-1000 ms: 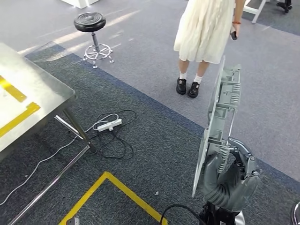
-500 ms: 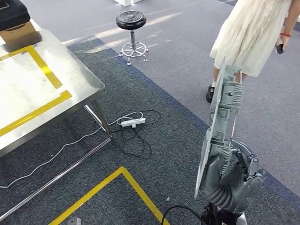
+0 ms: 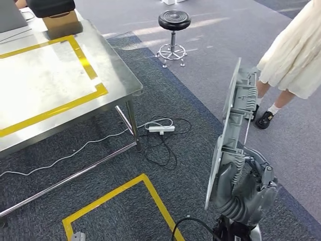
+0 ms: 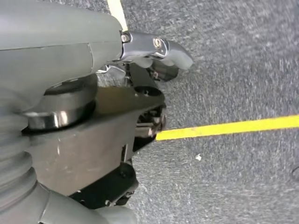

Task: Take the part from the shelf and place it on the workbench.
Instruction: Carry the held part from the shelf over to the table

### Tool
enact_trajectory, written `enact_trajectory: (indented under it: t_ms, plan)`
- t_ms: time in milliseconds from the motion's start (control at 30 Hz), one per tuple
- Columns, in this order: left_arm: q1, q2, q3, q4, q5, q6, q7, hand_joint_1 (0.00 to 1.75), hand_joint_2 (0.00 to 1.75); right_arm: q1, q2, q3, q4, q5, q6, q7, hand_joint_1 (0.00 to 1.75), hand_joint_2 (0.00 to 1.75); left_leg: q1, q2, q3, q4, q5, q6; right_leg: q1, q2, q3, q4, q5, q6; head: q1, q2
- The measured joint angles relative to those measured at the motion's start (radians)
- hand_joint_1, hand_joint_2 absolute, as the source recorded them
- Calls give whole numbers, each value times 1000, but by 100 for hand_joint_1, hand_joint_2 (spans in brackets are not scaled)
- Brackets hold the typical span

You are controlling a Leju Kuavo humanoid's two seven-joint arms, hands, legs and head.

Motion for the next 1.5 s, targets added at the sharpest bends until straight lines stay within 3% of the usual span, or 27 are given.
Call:
enact_trajectory:
  t_ms: [67, 133, 200, 233, 267, 300, 333, 400, 433, 500, 567, 633, 700, 733, 767, 833, 900, 1000, 1067, 1167, 1200, 1233, 1267, 1300, 1367, 1433, 1500]
  plan:
    - [0, 0, 0, 0, 4, 0, 0, 0, 175, 0, 0, 0, 0, 2, -2, 0, 175, 175, 5, -25, 1, -2, 3, 13, -5, 46, -16, 46, -32, 11, 4, 0]
    - [-2, -2, 0, 0, 4, -2, 0, 0, 175, 0, 0, 0, 0, 4, -2, -1, 175, 175, 7, -49, 1, -3, 6, 21, -9, 100, -73, 166, -93, 17, 9, 0]
    - [-3, -4, 0, 0, 3, -3, 0, 0, 175, 2, -1, 0, 0, 4, -2, -1, 175, 175, 7, -78, 1, -2, 6, 22, -9, 112, -132, 277, -129, 17, 11, 0]
    - [-3, -5, 0, 0, 2, -3, 0, 0, 175, 2, -1, 0, 0, 5, -2, -1, 175, 175, 7, -94, 1, -2, 6, 22, -9, 114, -142, 287, -120, 16, 11, 0]
    - [-2, -5, 0, 0, 1, -3, 0, 0, 175, 3, -1, 0, 0, 5, -2, -1, 175, 175, 7, -109, 2, -2, 7, 22, -10, 116, -131, 256, -92, 14, 11, 0]
    - [-2, -5, 0, 0, 0, -2, 0, 0, 175, 3, -1, 0, 0, 6, -2, -2, 175, 175, 8, -125, 4, -2, 7, 20, -12, 126, -102, 191, -52, 13, 11, 0]
    - [-2, -6, 0, 0, -2, -2, 0, 0, 175, 3, -1, 0, 0, 7, -2, -2, 175, 175, 9, -140, 5, -1, 8, 16, -16, 150, -69, 119, -20, 13, 11, 0]
    - [-3, -7, 0, 0, -3, -2, 0, 0, 175, 6, -1, 0, 0, 8, -4, -3, 175, 175, 9, -165, 0, 0, 11, 5, -22, 191, -26, 23, 11, 10, 11, 0]
    - [-2, -7, 0, 0, -3, -2, 0, 0, 175, 8, -1, 0, 0, 9, -6, -4, 175, 175, 10, -173, -4, -1, 14, -3, -22, 201, -22, 11, 11, 6, 11, 0]
    - [1, -6, 0, 0, -4, -1, 1, 0, 175, 14, -1, 1, -1, 11, -10, -5, 175, 175, 14, -182, -9, -6, 19, -15, -20, 186, -23, 7, 17, -7, 10, 0]
    - [1, -6, -1, 0, -6, -2, 1, 0, 175, 19, -1, 1, -4, 12, -14, -6, 175, 175, 11, -146, -23, 19, -1, -25, -21, 170, -21, 3, 23, -20, 4, 0]
    - [-3, -6, -2, 0, -9, -2, 1, 0, 175, 22, -1, 1, -7, 12, -17, -7, 175, 175, 7, -88, -73, 123, -61, -32, -20, 152, -21, 1, 25, -28, -4, 0]
    - [-4, -6, -3, 0, -11, -3, 1, 0, 175, 26, -1, 0, -9, 11, -17, -8, 175, 175, 7, -64, -132, 247, -110, -34, -18, 135, -22, 1, 24, -31, -6, 0]
    - [-4, -6, -4, 0, -12, -3, 1, 0, 175, 28, -1, 0, -9, 10, -17, -7, 175, 175, 7, -62, -143, 272, -110, -34, -17, 129, -23, 1, 23, -31, -6, 0]
    - [-3, -6, -4, 0, -12, -3, 1, 0, 175, 29, -2, 0, -9, 10, -17, -7, 175, 175, 7, -61, -133, 258, -92, -32, -17, 125, -22, 1, 23, -31, -6, 0]
    - [-3, -6, -4, 0, -12, -3, 1, 0, 175, 31, -2, 0, -9, 9, -17, -7, 175, 175, 7, -59, -65, 138, -29, -26, -16, 121, -20, 1, 22, -29, -6, 0]
    - [-6, -6, -5, 0, -12, -3, 1, 0, 175, 31, -2, 0, -9, 9, -18, -8, 175, 175, 5, -56, -3, 23, 1, -17, -11, 120, -21, 3, 20, -22, -6, 0]
    - [-5, -7, -5, 0, -11, -2, 1, 0, 175, 32, -2, 0, -9, 11, -21, -7, 175, 175, 3, -57, 10, -9, 0, -4, -10, 116, -21, -2, 20, -6, -4, 0]
    - [-4, -7, -5, 0, -11, -2, 1, 0, 175, 34, -2, -1, -11, 13, -23, -5, 175, 175, 6, -63, 13, -15, 3, 7, -11, 114, -28, 18, 3, 7, 0, 0]
    - [-4, -8, -5, 0, -11, -1, 2, 0, 175, 36, -2, -2, -14, 20, -24, -4, 175, 175, 9, -74, 15, -18, 4, 17, -12, 114, -105, 185, -85, 17, 10, 0]
    - [-4, -7, -5, 0, -11, 0, 3, 0, 175, 36, -2, -2, -14, 22, -24, -3, 175, 175, 9, -79, 15, -17, 4, 18, -12, 114, -134, 244, -107, 18, 11, 0]
    - [-3, -7, -5, 0, -11, 0, 4, 0, 175, 37, -2, -3, -14, 23, -24, -2, 175, 175, 9, -86, 15, -17, 4, 18, -12, 115, -149, 273, -110, 19, 12, 0]
    - [-3, -7, -5, 0, -11, 0, 4, 0, 175, 38, -2, -3, -14, 25, -24, -2, 175, 175, 9, -96, 16, -17, 5, 18, -13, 116, -144, 263, -93, 18, 12, 0]
    - [-3, -7, -5, 0, -11, 0, 4, 0, 175, 39, -2, -4, -14, 26, -24, -1, 175, 175, 10, -108, 16, -16, 5, 17, -14, 120, -121, 215, -61, 17, 12, 0]
    - [-4, -7, -5, 0, -11, 0, 4, 0, 175, 38, -2, -4, -14, 29, -24, 1, 175, 175, 10, -131, 16, -13, 6, 10, -19, 155, -51, 77, -1, 15, 12, 0]
    - [-5, -6, -5, 0, -11, 0, 4, 0, 175, 38, -2, -5, -14, 32, -25, 4, 175, 175, 9, -151, 10, -11, 10, -2, -22, 184, -15, 5, 16, 9, 11, 0]
    - [-2, -6, -5, 0, -11, 0, 4, 0, 175, 37, -3, -5, -14, 33, -25, 6, 175, 175, 12, -169, 3, -15, 17, -15, -19, 175, -13, 0, 17, -3, 11, 0]
